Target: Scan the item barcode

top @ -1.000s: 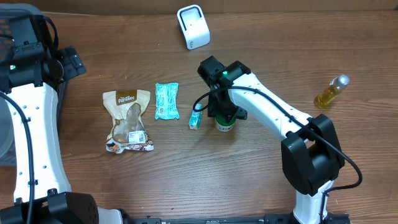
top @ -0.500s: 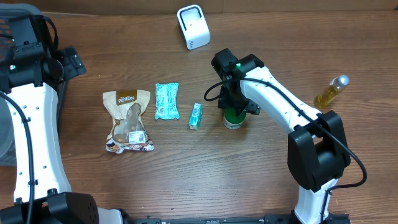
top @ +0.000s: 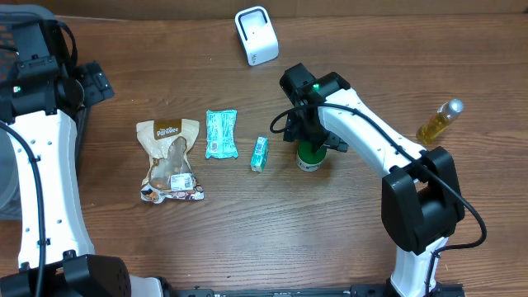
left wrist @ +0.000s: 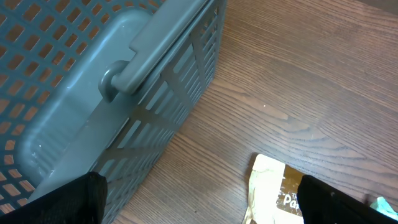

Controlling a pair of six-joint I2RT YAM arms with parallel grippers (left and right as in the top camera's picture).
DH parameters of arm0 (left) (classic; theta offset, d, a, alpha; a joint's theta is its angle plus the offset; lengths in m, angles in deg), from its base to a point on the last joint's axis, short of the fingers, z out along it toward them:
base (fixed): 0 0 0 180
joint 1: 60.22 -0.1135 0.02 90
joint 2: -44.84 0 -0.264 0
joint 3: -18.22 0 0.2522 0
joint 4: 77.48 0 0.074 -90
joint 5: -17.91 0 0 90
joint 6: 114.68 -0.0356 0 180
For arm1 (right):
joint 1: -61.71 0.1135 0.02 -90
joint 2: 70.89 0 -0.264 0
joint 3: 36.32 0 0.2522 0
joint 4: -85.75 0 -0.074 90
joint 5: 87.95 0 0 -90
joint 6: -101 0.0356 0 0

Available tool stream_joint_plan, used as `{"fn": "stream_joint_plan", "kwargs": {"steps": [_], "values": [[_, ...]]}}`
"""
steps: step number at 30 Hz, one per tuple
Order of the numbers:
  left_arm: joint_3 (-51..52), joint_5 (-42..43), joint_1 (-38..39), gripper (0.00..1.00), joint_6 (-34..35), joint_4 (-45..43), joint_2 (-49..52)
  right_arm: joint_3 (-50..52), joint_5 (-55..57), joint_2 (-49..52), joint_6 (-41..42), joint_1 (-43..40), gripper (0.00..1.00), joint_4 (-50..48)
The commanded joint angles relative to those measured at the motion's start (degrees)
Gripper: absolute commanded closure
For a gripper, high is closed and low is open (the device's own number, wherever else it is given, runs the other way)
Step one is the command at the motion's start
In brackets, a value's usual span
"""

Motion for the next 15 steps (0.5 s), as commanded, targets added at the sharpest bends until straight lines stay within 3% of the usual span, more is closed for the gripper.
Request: {"fn": "stream_joint_plan", "kwargs": {"steps": [1,8,15], "values": [[-0.63,0.04,-0.33,0.01,-0.17,-0.15,0.11,0.57,-0.9,-0.15,-0.57,-0.07,0.0,-0.04],[-0.63,0.02,-0.33,0.0,-0.17,-0.15,0.11,1.46,-4.74,-0.15,-3.15,-0.11,0.0,0.55],[-0.63,0.04,-0.33,0.0,-0.17,-0.15,0.11,3.37,-5.05,-0.15,-2.47,-0.11,0.21,0.26]]}}
